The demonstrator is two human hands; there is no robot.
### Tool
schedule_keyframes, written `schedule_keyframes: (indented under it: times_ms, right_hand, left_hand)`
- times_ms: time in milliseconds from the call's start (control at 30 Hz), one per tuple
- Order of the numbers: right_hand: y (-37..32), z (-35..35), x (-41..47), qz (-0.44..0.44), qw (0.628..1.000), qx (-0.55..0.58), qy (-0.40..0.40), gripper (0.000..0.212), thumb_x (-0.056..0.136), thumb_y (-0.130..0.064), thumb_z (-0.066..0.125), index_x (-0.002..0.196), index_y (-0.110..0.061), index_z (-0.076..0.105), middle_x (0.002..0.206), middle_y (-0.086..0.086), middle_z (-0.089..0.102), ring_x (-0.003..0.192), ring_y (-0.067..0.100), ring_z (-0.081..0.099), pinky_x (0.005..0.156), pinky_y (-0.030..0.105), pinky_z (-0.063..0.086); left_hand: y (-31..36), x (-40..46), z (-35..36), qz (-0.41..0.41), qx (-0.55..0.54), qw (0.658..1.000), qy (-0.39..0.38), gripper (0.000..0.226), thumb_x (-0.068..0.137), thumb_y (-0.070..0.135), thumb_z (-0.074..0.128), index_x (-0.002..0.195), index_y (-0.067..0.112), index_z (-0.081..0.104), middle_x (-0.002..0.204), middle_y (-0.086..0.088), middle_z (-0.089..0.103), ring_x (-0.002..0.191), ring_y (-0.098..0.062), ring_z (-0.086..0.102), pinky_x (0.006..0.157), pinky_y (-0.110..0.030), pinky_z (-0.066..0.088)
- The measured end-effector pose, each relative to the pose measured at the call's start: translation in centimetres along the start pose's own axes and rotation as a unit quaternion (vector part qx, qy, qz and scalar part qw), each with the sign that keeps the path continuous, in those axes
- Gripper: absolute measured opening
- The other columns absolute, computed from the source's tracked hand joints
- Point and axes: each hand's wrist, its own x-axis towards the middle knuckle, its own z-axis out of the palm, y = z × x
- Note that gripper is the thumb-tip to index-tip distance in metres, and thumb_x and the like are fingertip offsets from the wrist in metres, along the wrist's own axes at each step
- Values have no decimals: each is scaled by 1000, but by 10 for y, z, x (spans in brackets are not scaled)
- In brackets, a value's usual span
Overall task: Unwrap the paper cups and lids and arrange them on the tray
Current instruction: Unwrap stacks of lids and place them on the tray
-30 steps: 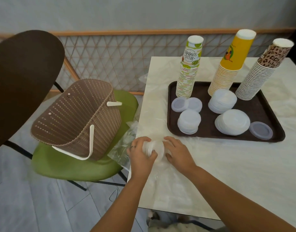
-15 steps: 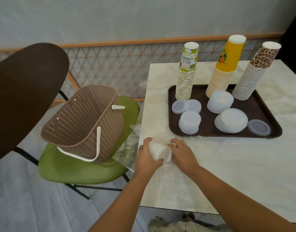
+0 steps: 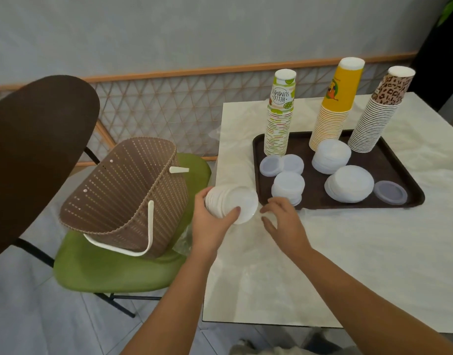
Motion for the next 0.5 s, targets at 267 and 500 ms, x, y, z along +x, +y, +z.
schedule_keyframes:
  times_ms: [267,500]
  right_hand:
    - [-30,-87,26,232,836,486,-111,43,89,-52,41,122,-27,55,123,-1,61,111,16,61,90,35,53]
    - [9,-158,27,207,870,400,-201,57,75,-35,69,125,-32,43,119,-13,57,109,8,57,81,20,54]
  left_hand:
    - [33,-5,48,164,145,976,-21,64,65,21,83,117,27,45,103,19,54,96,-2,54,72,-7,44]
    - [40,-11,125,220,192,948,-126,66,67,24,83,120,25,43,109,12,51,97,-3,51,72,-7,45]
